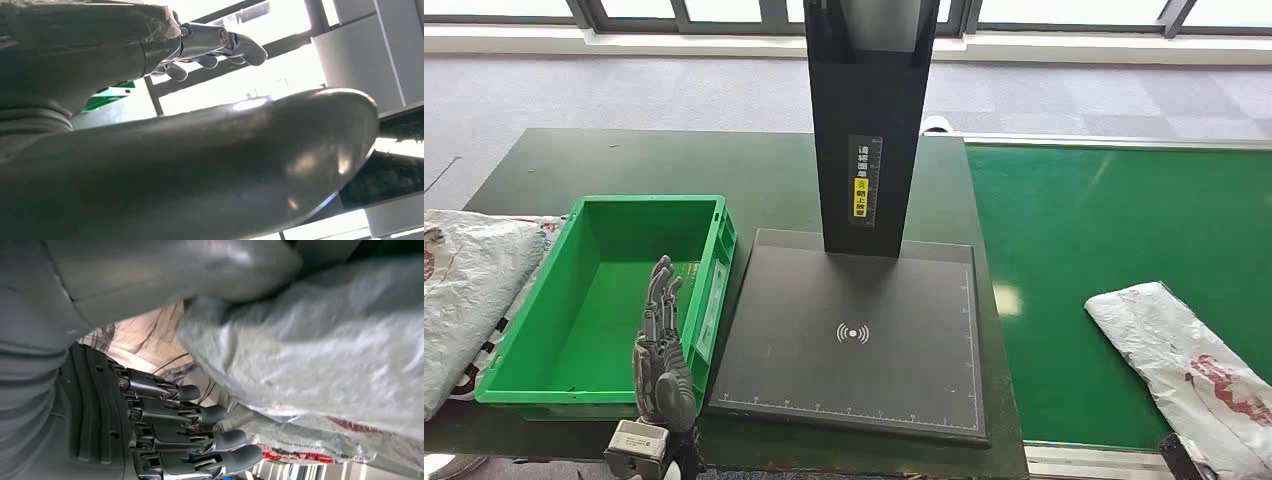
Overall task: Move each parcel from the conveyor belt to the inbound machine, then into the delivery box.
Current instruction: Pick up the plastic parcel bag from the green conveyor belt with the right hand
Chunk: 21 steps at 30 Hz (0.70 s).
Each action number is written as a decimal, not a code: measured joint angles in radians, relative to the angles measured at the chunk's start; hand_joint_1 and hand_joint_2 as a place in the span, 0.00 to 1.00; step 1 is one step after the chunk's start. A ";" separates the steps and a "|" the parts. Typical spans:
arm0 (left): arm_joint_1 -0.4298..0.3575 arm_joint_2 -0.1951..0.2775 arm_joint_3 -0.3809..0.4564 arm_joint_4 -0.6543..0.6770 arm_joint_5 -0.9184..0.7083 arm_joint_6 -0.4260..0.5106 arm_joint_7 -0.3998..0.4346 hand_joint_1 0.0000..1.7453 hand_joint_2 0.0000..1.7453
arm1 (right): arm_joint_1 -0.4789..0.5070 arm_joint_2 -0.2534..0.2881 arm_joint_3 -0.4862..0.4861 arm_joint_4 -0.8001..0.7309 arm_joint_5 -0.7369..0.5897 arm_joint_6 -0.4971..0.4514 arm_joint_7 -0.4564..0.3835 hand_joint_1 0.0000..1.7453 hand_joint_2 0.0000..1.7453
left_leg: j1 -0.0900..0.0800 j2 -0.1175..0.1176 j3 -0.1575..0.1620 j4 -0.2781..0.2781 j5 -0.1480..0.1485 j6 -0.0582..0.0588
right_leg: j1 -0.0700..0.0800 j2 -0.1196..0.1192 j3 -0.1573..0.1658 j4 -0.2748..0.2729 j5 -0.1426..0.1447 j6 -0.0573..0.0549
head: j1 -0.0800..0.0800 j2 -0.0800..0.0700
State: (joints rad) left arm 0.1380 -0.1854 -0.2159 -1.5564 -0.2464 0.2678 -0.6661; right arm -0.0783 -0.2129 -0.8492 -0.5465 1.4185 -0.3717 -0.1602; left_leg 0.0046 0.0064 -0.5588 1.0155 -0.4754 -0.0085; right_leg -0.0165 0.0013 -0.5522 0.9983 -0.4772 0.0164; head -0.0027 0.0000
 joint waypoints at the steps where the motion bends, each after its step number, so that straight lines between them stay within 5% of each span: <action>1: 0.000 0.000 0.000 0.000 -0.001 -0.002 0.000 0.00 0.00 | -0.002 0.000 0.000 0.005 0.000 0.005 -0.005 1.00 1.00 | 0.000 0.000 0.000 0.000 0.000 0.000 | 0.000 0.000 0.000 0.000 0.000 0.000 | 0.000 0.000; 21: -0.005 -0.010 0.000 0.002 -0.021 -0.042 0.002 0.00 0.00 | -0.002 0.042 -0.057 0.000 0.000 0.127 -0.068 1.00 1.00 | 0.002 0.000 0.005 0.001 0.001 0.004 | 0.003 0.000 0.004 -0.005 0.003 0.004 | 0.000 0.000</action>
State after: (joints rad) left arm 0.1327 -0.1953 -0.2155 -1.5541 -0.2679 0.2255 -0.6641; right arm -0.0805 -0.1708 -0.9060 -0.5469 1.4182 -0.2451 -0.2284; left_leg 0.0068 0.0066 -0.5541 1.0167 -0.4748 -0.0042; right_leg -0.0139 0.0010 -0.5478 0.9930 -0.4741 0.0199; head -0.0030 0.0000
